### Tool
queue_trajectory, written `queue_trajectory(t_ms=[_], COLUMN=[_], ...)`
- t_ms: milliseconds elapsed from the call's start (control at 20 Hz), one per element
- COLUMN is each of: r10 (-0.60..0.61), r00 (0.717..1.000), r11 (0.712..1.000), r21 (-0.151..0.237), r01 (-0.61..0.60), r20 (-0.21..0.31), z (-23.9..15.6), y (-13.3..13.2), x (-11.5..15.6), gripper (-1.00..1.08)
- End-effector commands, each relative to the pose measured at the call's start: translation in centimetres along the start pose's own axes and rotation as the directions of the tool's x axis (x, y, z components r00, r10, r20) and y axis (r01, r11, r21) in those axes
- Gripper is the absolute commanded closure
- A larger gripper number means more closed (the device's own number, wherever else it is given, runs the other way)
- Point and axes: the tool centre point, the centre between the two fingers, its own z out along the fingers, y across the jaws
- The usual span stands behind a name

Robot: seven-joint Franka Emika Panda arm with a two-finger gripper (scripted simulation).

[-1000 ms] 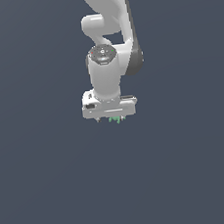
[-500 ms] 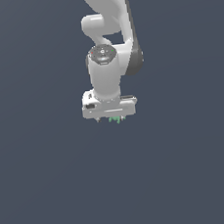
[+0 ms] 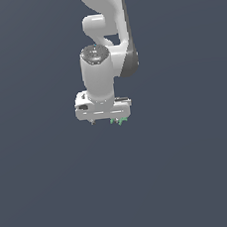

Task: Pick up the object and move it to a goal position.

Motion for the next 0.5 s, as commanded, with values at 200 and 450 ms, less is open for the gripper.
queue_trajectory(t_ms=[200,450], r10=[-0.004,-0.042], r00=[1.000,0.999], r11=[1.000,0.999], r21=[-0.004,-0.004], r01=[0.004,0.042], r20=[-0.001,-0.001], z=[0.01,0.39], y=[0.41,0.29], x=[-0.02,-0.35], gripper=[-0.92,-0.92])
